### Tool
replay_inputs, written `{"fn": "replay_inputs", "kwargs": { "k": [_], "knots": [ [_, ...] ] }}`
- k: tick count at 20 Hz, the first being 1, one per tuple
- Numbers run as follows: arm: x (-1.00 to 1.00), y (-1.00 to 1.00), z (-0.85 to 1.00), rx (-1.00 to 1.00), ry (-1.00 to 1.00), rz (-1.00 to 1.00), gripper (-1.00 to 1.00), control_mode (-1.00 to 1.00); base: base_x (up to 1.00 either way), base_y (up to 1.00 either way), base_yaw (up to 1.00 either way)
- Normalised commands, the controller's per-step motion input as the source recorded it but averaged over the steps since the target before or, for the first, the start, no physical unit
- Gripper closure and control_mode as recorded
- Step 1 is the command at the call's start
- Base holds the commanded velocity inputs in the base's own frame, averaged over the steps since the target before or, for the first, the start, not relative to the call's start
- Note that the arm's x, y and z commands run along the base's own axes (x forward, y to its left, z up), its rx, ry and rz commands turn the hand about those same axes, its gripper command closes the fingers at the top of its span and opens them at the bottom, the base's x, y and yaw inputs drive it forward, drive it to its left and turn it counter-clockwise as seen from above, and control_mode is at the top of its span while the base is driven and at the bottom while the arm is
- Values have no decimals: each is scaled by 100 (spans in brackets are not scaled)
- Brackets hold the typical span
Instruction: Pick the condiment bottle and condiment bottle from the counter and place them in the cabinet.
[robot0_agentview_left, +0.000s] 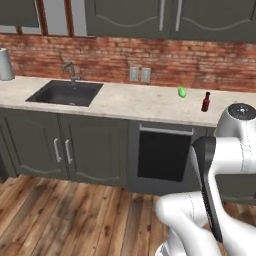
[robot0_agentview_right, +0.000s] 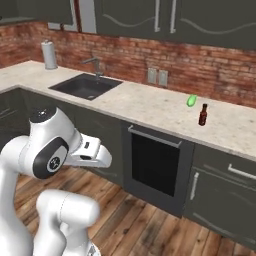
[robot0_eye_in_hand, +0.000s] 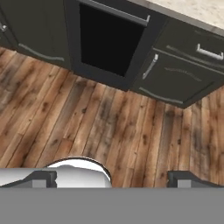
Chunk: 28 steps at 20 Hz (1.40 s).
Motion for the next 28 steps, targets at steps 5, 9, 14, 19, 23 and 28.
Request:
{"fn": "replay_inputs", "kwargs": {
  "k": [5,9,14,19,23,28],
  "knots": [
    [0,0,0,0,0,0,-100,100,-22,0,-35],
    [0,0,0,0,0,0,-100,100,-14,0,-33],
    [0,0,0,0,0,0,-100,100,0,-1,-19],
    [0,0,0,0,0,0,-100,100,20,-2,-4],
    [0,0,0,0,0,0,-100,100,54,-1,-9],
    [0,0,0,0,0,0,-100,100,36,8,-9]
  ]
}}
